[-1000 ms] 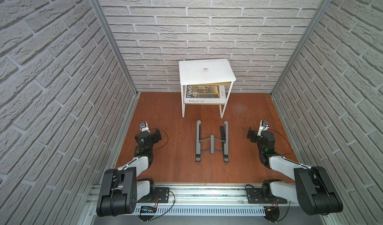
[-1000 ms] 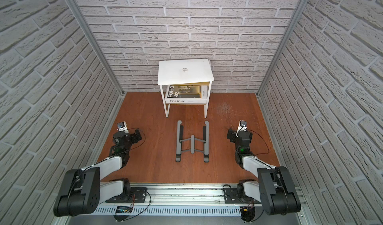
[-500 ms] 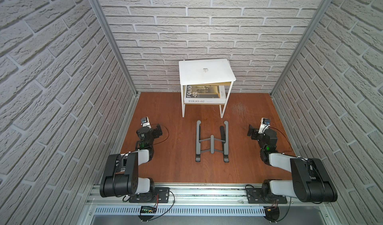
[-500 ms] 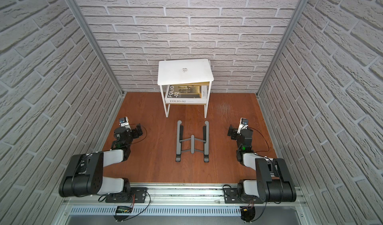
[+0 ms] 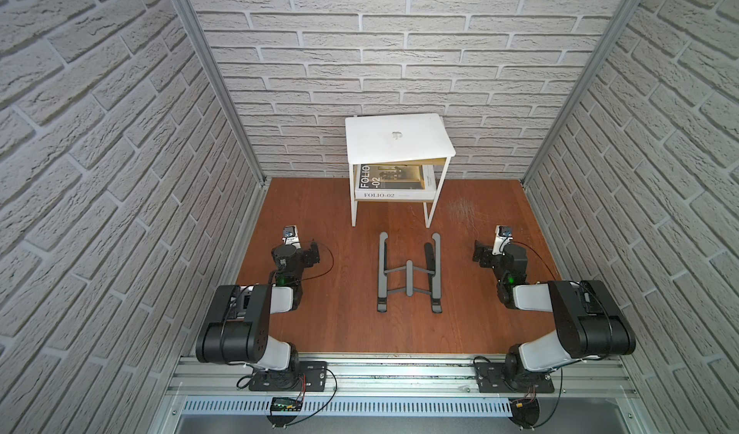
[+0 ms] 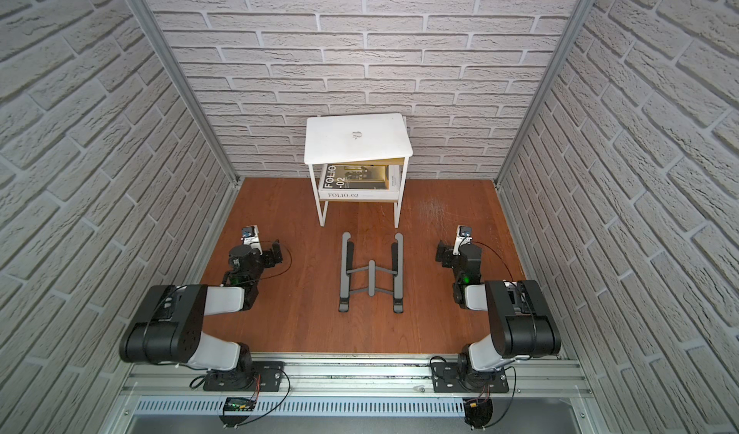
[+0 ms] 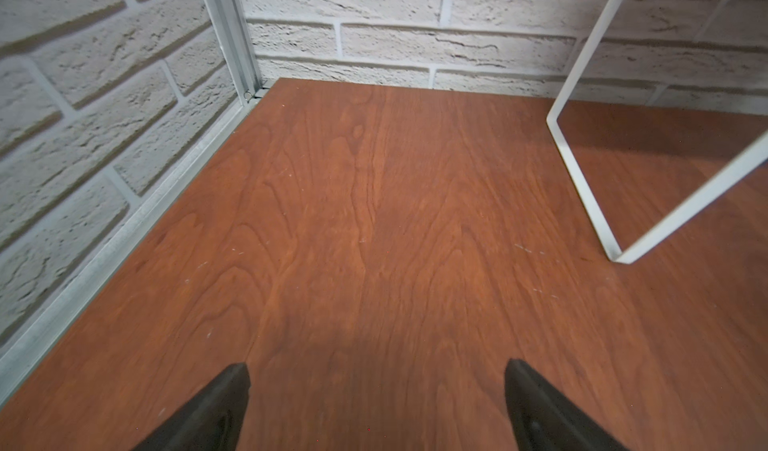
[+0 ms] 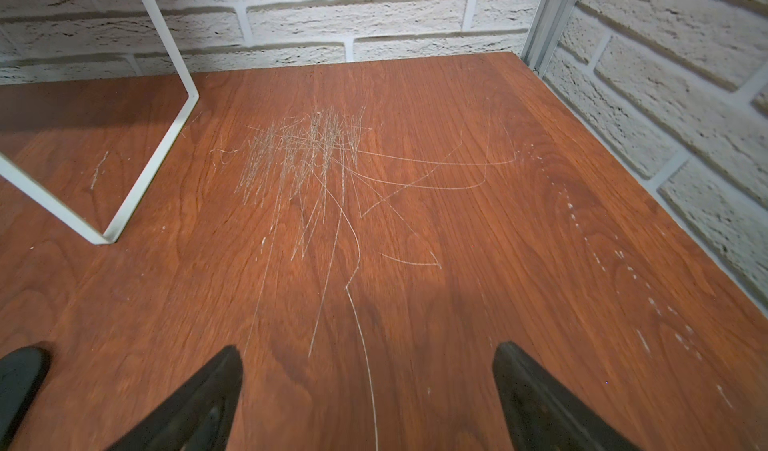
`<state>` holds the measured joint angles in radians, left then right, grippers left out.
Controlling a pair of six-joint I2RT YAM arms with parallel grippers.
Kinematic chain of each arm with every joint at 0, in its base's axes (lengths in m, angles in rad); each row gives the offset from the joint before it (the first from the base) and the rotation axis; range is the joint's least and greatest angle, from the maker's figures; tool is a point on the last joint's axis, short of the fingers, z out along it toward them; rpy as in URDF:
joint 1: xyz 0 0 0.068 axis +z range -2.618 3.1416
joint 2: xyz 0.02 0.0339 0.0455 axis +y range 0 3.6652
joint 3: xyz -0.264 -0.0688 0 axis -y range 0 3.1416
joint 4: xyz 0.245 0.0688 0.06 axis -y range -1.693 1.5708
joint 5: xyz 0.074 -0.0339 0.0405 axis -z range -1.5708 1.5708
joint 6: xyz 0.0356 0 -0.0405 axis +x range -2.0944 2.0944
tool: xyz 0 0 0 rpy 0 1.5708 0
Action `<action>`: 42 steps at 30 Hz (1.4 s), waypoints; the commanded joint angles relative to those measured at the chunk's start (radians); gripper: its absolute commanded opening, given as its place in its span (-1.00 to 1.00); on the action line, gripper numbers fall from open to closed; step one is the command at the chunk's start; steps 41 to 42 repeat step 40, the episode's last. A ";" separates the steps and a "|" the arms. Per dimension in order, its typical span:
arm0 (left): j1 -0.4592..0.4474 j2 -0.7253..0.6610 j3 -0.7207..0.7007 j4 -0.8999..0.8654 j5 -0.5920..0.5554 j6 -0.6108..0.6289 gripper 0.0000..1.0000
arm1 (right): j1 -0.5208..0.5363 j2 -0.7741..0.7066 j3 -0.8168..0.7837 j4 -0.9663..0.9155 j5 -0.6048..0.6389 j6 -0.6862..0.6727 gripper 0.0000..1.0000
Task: Close the laptop lid and set it aside
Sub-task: Reset both arms
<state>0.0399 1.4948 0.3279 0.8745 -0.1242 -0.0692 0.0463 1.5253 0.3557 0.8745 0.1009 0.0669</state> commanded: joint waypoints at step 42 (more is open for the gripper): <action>0.032 0.051 0.053 0.009 -0.056 -0.024 0.97 | 0.006 0.008 0.049 -0.034 0.063 -0.001 0.98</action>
